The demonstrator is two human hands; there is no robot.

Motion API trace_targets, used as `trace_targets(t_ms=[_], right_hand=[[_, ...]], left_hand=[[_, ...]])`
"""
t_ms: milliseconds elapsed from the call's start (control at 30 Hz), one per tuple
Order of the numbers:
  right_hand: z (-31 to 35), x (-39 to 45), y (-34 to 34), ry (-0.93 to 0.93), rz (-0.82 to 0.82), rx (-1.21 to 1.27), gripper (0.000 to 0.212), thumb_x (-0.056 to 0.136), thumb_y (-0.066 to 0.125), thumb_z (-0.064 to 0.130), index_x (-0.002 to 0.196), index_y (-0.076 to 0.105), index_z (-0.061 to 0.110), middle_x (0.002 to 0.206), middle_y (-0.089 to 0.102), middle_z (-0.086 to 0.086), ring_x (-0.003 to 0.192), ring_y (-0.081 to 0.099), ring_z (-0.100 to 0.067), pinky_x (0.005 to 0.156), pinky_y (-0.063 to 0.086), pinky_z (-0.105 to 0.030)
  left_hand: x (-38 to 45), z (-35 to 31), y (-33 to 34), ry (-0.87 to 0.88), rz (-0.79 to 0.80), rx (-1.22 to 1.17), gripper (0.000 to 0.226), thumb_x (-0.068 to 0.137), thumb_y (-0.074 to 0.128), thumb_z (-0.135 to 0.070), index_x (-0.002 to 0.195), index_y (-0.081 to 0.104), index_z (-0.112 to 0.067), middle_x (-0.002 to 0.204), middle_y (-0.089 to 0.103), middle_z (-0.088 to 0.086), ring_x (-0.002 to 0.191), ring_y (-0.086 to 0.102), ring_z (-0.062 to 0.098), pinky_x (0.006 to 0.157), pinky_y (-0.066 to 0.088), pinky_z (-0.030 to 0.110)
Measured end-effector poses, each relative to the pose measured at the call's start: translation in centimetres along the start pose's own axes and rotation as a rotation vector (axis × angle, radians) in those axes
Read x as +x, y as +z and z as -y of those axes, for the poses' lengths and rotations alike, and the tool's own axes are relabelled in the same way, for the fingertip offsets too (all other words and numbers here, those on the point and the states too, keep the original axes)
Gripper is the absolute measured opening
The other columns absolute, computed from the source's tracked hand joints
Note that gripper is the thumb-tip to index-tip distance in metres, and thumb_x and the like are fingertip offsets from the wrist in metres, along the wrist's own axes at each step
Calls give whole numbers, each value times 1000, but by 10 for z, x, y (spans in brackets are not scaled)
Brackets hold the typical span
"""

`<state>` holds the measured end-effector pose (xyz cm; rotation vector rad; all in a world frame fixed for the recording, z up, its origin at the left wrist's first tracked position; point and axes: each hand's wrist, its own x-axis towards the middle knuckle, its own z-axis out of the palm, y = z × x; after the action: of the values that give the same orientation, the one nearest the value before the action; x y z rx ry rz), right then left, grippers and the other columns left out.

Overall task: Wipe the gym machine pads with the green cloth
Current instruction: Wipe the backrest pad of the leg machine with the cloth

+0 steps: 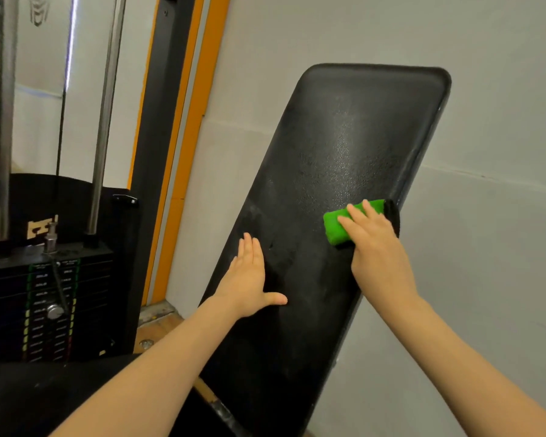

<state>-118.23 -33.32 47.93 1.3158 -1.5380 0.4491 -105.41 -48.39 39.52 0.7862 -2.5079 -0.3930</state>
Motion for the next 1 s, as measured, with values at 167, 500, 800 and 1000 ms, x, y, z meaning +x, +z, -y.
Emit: trace_targets(t_ms=[167, 500, 800, 1000], right_hand=[[23, -61, 16, -153, 148, -61, 45, 76, 38, 1, 113, 64, -1, 122, 60, -18, 115, 56, -37, 99, 39, -44], [23, 3, -3, -378, 142, -41, 49, 72, 30, 3, 99, 70, 0, 108, 67, -17, 104, 63, -37, 87, 50, -44], [23, -30, 11, -458, 397, -94, 39, 60, 66, 0, 99, 71, 2, 109, 67, -17, 102, 64, -35, 82, 52, -46], [21, 28, 7, -343, 306, -137, 51, 68, 26, 5, 89, 73, 2, 99, 70, -18, 91, 68, -35, 70, 55, -44]], left_hand=[[-5, -5, -4, -5, 11, 25, 125, 79, 66, -59, 148, -18, 2, 156, -24, 21, 146, -16, 32, 119, 9, 42], [-8, -3, -2, -4, -4, 3, 123, 80, 67, -56, 149, -17, 1, 156, -24, 20, 146, -15, 31, 119, 9, 42], [-6, 12, 2, 53, -22, 58, 123, 78, 60, -68, 151, -17, -4, 158, -24, 14, 147, -15, 27, 119, 5, 40], [-7, 16, 6, 55, -70, 62, 126, 75, 63, -70, 152, -15, -7, 159, -22, 12, 147, -14, 25, 118, 3, 39]])
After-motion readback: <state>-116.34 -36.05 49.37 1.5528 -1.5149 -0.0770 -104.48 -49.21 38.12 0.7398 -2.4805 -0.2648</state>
